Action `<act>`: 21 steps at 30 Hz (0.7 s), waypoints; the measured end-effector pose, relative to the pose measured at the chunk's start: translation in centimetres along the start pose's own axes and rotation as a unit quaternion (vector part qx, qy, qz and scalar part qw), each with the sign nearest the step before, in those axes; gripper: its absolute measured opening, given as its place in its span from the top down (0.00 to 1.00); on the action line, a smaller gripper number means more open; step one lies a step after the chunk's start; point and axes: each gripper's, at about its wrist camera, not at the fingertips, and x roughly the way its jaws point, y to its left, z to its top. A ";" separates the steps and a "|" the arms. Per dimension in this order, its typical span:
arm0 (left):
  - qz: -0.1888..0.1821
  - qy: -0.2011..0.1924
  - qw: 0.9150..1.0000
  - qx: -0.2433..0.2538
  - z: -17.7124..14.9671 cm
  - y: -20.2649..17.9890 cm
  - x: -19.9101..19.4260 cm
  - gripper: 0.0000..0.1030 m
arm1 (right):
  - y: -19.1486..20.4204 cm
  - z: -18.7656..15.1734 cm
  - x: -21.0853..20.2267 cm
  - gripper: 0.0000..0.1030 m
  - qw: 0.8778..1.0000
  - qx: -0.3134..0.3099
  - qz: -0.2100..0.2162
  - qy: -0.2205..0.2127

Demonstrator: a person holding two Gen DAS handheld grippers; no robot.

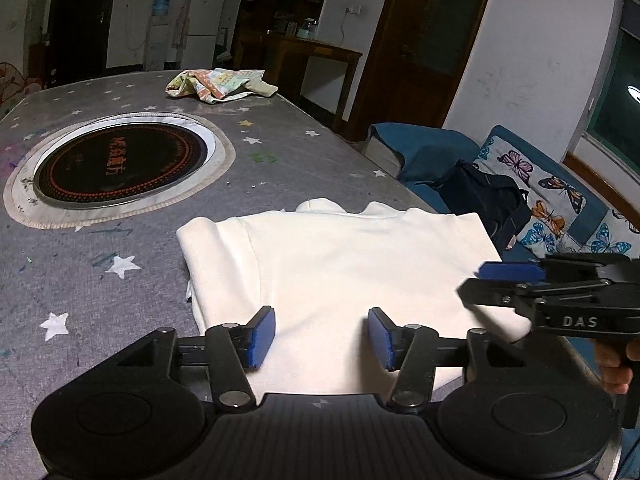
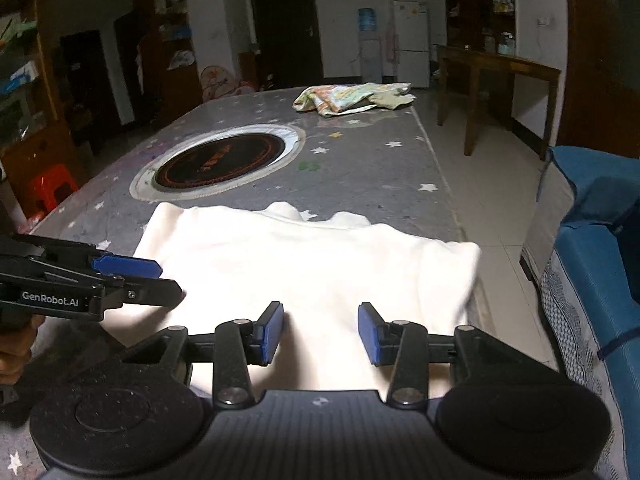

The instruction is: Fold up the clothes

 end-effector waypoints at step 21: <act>0.008 -0.011 0.999 0.036 -1.4 -1.7 -2.5 0.43 | -0.2 -3.1 -3.3 0.58 1.000 0.012 -0.016 -0.006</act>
